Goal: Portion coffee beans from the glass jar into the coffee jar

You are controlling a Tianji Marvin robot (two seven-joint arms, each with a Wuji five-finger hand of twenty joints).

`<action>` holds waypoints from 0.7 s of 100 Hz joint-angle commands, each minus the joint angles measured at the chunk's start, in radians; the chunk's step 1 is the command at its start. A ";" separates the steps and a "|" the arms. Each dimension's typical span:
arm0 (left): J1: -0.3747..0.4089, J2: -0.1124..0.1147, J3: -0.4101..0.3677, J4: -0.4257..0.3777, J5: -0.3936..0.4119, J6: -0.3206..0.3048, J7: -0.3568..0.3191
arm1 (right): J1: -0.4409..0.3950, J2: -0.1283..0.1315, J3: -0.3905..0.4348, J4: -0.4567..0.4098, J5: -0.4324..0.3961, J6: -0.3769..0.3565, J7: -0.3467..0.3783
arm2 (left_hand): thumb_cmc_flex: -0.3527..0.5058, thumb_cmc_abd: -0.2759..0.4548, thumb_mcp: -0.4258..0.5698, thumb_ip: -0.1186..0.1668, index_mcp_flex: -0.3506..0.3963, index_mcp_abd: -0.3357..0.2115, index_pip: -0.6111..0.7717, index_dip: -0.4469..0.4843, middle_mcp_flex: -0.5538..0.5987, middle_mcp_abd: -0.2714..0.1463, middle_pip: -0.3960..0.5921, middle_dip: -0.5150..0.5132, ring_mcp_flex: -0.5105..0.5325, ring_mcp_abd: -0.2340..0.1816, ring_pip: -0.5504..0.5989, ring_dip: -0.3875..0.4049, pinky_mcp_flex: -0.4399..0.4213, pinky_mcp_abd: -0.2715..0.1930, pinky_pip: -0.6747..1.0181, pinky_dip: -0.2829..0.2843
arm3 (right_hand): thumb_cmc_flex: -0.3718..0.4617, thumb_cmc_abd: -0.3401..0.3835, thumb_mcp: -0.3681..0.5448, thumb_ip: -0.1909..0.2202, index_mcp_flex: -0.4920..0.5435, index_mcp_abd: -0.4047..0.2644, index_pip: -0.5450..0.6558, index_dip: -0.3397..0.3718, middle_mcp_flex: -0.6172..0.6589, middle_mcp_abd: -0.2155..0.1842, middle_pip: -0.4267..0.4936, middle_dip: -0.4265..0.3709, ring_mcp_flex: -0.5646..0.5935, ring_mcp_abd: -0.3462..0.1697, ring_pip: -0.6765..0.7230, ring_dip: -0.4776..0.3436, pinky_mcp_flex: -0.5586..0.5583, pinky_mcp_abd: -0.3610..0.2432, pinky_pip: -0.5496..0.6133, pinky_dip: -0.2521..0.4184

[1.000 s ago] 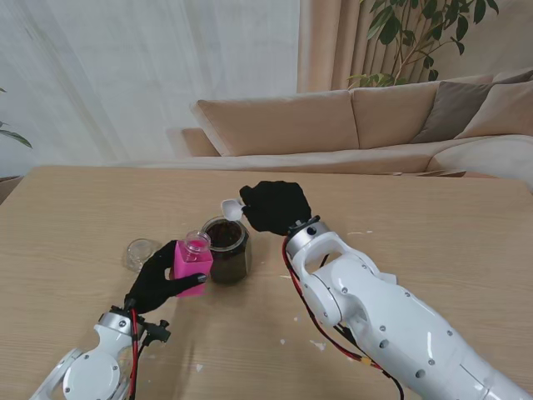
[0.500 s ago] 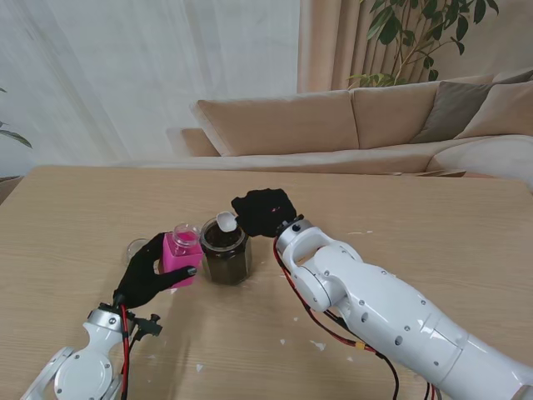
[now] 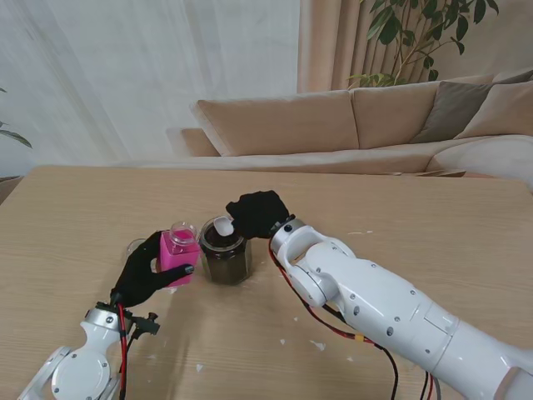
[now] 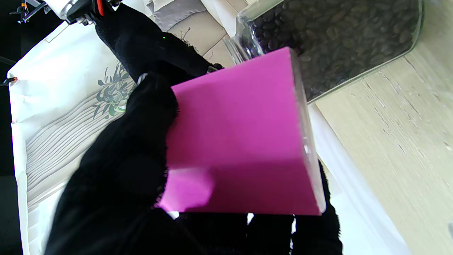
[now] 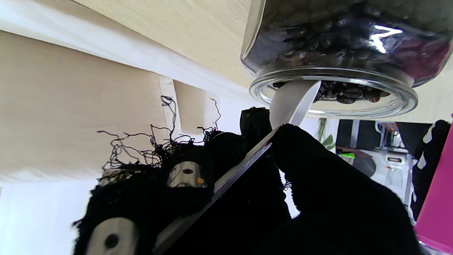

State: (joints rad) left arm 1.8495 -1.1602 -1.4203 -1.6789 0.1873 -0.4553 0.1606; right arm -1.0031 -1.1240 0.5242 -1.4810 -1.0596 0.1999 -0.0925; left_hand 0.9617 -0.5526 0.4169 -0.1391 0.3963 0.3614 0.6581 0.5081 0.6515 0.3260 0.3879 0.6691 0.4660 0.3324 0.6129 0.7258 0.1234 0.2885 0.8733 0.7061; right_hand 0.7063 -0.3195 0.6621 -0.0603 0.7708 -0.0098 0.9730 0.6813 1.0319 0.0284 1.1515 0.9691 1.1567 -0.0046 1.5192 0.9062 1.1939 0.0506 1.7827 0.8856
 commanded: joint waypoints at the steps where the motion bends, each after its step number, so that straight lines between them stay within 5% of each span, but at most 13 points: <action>1: 0.008 -0.005 -0.002 -0.008 -0.003 -0.006 -0.015 | 0.011 -0.006 -0.008 0.008 -0.001 -0.012 0.020 | 0.154 0.153 0.110 0.046 0.046 -0.114 0.123 0.047 0.034 -0.076 0.104 0.034 -0.022 -0.006 0.009 0.013 0.001 0.009 0.017 0.001 | 0.023 0.022 0.015 0.023 -0.014 -0.035 0.025 0.008 0.011 0.012 0.013 0.014 0.027 -0.022 0.038 0.012 0.044 -0.144 0.311 0.006; 35: 0.009 -0.005 -0.002 -0.003 -0.004 -0.005 -0.016 | 0.016 -0.004 0.004 -0.013 0.128 -0.068 0.137 | 0.153 0.152 0.113 0.045 0.046 -0.114 0.122 0.048 0.035 -0.076 0.104 0.033 -0.021 -0.006 0.009 0.013 0.002 0.008 0.017 0.001 | 0.023 0.026 0.011 0.025 -0.017 -0.036 0.024 0.009 0.007 0.011 0.013 0.014 0.022 -0.024 0.038 0.012 0.044 -0.150 0.311 0.002; 70: 0.007 -0.005 0.000 -0.001 -0.003 -0.006 -0.015 | -0.002 -0.003 0.050 -0.048 0.268 -0.029 0.228 | 0.153 0.152 0.115 0.045 0.045 -0.113 0.122 0.048 0.035 -0.075 0.104 0.033 -0.022 -0.006 0.009 0.013 0.003 0.008 0.017 0.000 | 0.028 0.026 0.008 0.027 -0.018 -0.029 0.023 0.010 0.006 0.018 0.016 0.015 0.024 -0.019 0.043 0.014 0.045 -0.152 0.311 0.001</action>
State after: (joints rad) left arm 1.8504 -1.1602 -1.4214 -1.6744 0.1850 -0.4565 0.1608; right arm -1.0009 -1.1253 0.5720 -1.5203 -0.8096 0.1599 0.1079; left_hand 0.9617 -0.5526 0.4169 -0.1391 0.3963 0.3614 0.6581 0.5081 0.6515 0.3260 0.3879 0.6691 0.4660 0.3324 0.6129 0.7258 0.1235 0.2888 0.8733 0.7061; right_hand 0.7063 -0.3185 0.6621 -0.0601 0.7708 -0.0101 0.9744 0.6813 1.0318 0.0284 1.1515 0.9691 1.1567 -0.0046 1.5192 0.9062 1.1940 0.0506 1.7827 0.8856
